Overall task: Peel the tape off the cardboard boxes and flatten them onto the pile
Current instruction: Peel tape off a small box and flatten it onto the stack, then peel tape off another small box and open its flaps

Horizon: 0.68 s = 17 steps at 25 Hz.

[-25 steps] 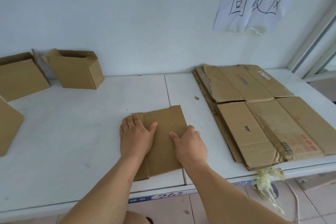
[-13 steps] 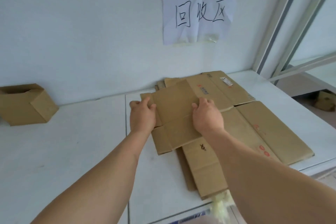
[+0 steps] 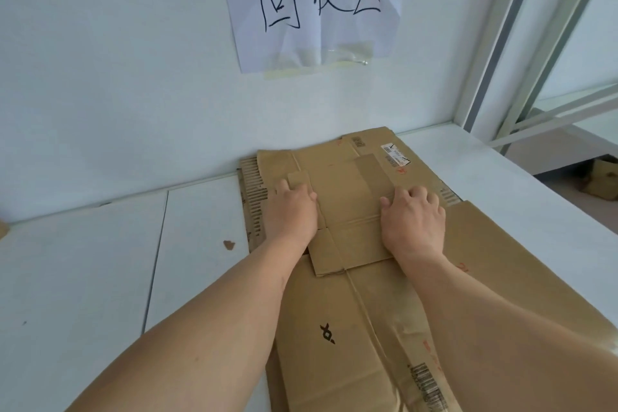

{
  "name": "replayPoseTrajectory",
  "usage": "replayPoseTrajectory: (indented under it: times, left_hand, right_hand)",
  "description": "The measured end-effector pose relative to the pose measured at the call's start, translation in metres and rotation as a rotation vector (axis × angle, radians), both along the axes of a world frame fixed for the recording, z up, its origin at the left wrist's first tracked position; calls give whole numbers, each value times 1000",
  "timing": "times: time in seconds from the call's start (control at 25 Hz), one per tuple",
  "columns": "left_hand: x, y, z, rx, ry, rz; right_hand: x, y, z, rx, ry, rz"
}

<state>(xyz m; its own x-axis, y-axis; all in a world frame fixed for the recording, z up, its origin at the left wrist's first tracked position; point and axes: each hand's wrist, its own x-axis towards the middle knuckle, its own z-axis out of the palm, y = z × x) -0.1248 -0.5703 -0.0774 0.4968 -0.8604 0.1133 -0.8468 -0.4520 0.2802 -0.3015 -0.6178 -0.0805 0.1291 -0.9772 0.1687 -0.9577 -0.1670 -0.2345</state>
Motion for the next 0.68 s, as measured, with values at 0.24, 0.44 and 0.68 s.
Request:
replayPoseTrajectory:
  times: [0.24,0.44,0.68]
  left_hand:
    - [1,0,-6,-52,-20,10]
    - [7,13,19,-3,110,-18]
    - [79,125,63,88,-147,-39]
  right_hand:
    - [2,3,-1,-22,22,-25]
    - [8,10,23,-36,76,-16]
    - [92,94,65,-78,74,308]
